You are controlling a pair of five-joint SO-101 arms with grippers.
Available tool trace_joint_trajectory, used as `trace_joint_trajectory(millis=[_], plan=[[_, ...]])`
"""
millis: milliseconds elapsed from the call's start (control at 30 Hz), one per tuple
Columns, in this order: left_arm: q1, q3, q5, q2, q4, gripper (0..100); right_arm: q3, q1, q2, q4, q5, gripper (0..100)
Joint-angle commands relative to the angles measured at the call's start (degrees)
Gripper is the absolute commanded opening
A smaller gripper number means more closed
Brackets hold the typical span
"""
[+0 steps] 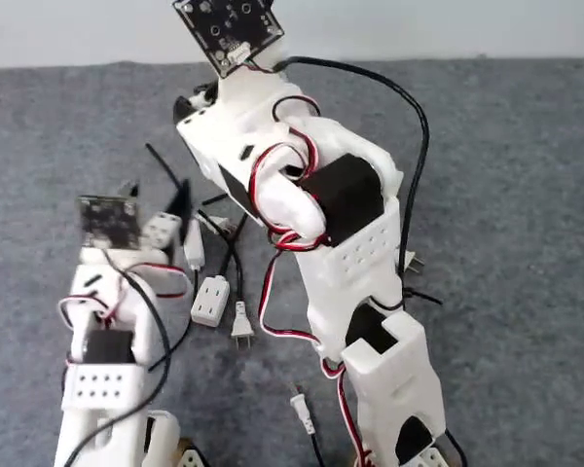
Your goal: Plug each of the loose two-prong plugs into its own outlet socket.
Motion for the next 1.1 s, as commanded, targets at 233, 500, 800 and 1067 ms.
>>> trace_joint_trajectory(millis=[233, 500, 800, 1067], plan=[[17.58, -2.07, -7.21, -43.60, 25.85, 24, -2.55, 0.13, -3.03, 2.33, -0.26, 0.8], [18.46, 2.07, -8.79, -44.13, 25.41, 24, -2.64, -5.14, -3.12, 5.14, -0.26, 0.8], [18.64, 3.56, -16.97, -46.33, 25.41, 24, -2.20, -7.96, -3.03, 5.58, -0.26, 0.8], [18.64, 2.07, -32.62, -46.33, 25.93, 24, -2.20, -9.10, -3.03, 5.67, 2.20, 0.8]])
